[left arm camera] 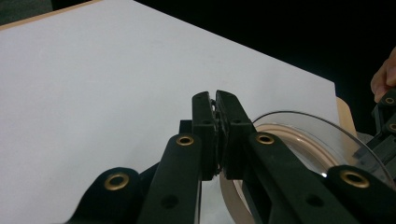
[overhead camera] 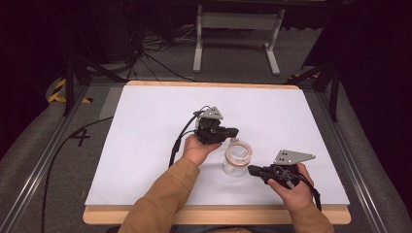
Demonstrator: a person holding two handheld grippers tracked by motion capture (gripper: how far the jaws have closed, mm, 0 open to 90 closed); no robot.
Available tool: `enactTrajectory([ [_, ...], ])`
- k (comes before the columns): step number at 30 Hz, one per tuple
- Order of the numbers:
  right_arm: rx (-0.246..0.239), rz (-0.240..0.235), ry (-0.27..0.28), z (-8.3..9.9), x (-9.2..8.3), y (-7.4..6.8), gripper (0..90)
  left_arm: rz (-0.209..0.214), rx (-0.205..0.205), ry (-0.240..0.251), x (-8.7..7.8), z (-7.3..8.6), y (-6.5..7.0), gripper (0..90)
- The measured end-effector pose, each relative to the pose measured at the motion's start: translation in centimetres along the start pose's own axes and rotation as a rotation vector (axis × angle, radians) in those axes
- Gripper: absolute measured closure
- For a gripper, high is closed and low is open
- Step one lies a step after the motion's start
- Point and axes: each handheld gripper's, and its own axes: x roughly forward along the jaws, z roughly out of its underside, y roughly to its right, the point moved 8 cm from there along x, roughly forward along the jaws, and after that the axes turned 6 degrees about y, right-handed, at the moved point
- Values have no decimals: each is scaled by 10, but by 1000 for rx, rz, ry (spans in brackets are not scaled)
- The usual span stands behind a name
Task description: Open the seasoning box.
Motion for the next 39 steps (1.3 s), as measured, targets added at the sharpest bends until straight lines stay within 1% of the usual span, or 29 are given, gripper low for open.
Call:
enactTrajectory([
  [6,2,-2,9,-2,0,-1,900,0,-4,3,1,0,-1,872],
  [9,6,-3,13,-3,0,-1,900,-6,-2,6,2,0,-1,875],
  [14,6,-2,26,-5,0,-1,900,-17,0,-11,2,1,-3,890],
  [16,6,-1,33,-6,0,0,900,-13,-7,-6,2,2,-4,895],
  [17,7,0,38,-7,0,0,900,-4,-17,-8,2,2,-3,894],
  [18,11,2,42,-8,0,0,900,-3,-16,-3,2,2,-3,893],
  [19,12,1,45,-9,0,0,900,-8,-11,-11,1,2,-4,893],
  [20,8,3,50,-10,0,0,900,-9,-10,-5,2,2,-3,893],
  [22,6,8,58,-12,0,1,900,-7,-10,-11,1,2,-3,893],
  [28,3,14,81,-18,1,2,900,-6,-12,-10,1,2,-3,892],
  [32,-3,16,92,-20,1,3,900,-5,-9,-7,1,2,-4,889],
  [34,-5,18,94,-20,2,3,900,0,-20,4,0,1,-3,872],
  [35,-4,19,95,-20,1,3,900,3,-23,2,-1,1,-3,866],
  [37,-7,18,94,-21,1,3,900,0,-22,4,-1,1,-3,861],
  [39,-8,13,92,-21,2,2,900,-12,-21,0,-4,2,-3,852],
])
